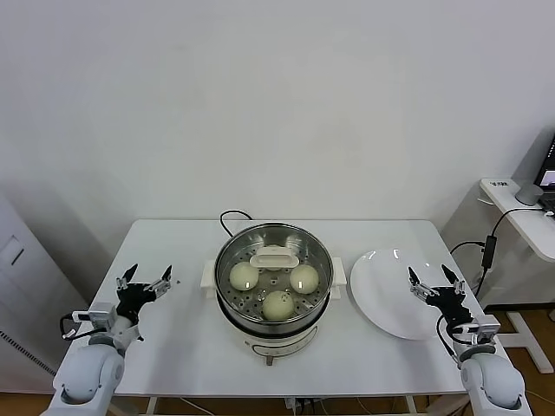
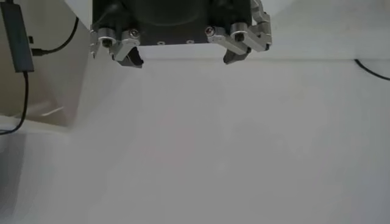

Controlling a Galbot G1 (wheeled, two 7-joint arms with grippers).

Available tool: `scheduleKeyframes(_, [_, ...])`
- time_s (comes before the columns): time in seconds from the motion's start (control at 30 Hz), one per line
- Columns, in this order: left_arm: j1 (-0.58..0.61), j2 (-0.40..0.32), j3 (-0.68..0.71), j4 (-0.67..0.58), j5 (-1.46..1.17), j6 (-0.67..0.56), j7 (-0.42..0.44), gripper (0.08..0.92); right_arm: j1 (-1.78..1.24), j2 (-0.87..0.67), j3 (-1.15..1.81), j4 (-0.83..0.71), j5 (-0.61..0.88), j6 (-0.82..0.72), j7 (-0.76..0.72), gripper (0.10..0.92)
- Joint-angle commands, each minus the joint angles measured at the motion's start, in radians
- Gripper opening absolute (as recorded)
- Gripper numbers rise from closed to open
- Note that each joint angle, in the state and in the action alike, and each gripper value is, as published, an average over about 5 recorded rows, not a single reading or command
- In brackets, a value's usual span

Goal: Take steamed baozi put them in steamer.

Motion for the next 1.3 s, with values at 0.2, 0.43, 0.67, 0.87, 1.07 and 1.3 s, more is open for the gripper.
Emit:
scheduleKeyframes(0.2, [0.011, -0.01, 0.004, 0.063, 0.051, -0.049, -0.019, 0.823, -0.005, 0.015, -0.005, 0.016, -0.002, -0.034, 0.036, 0.823])
scheduleKeyframes(0.43, [0.012, -0.014, -0.004, 0.052, 0.019, -0.039, -0.023, 0.823, -0.004, 0.017, -0.005, 0.008, -0.017, -0.034, 0.033, 0.823])
scheduleKeyframes(0.67, [0.01, -0.013, -0.002, 0.049, 0.014, -0.036, -0.021, 0.823, -0.005, 0.022, -0.001, 0.01, -0.04, -0.034, 0.025, 0.823])
scheduleKeyframes(0.87, [0.009, -0.012, -0.005, 0.044, 0.005, -0.031, -0.02, 0.823, -0.004, 0.022, 0.002, 0.012, -0.044, -0.047, 0.03, 0.823])
scheduleKeyframes(1.07, [0.012, -0.015, -0.005, 0.036, -0.003, -0.025, -0.02, 0.823, -0.004, 0.024, 0.002, 0.007, -0.046, -0.053, 0.026, 0.823])
scheduleKeyframes(1.3, [0.011, -0.016, -0.004, 0.025, -0.006, -0.019, -0.019, 0.823, -0.009, 0.026, 0.006, 0.007, -0.047, -0.052, 0.018, 0.823])
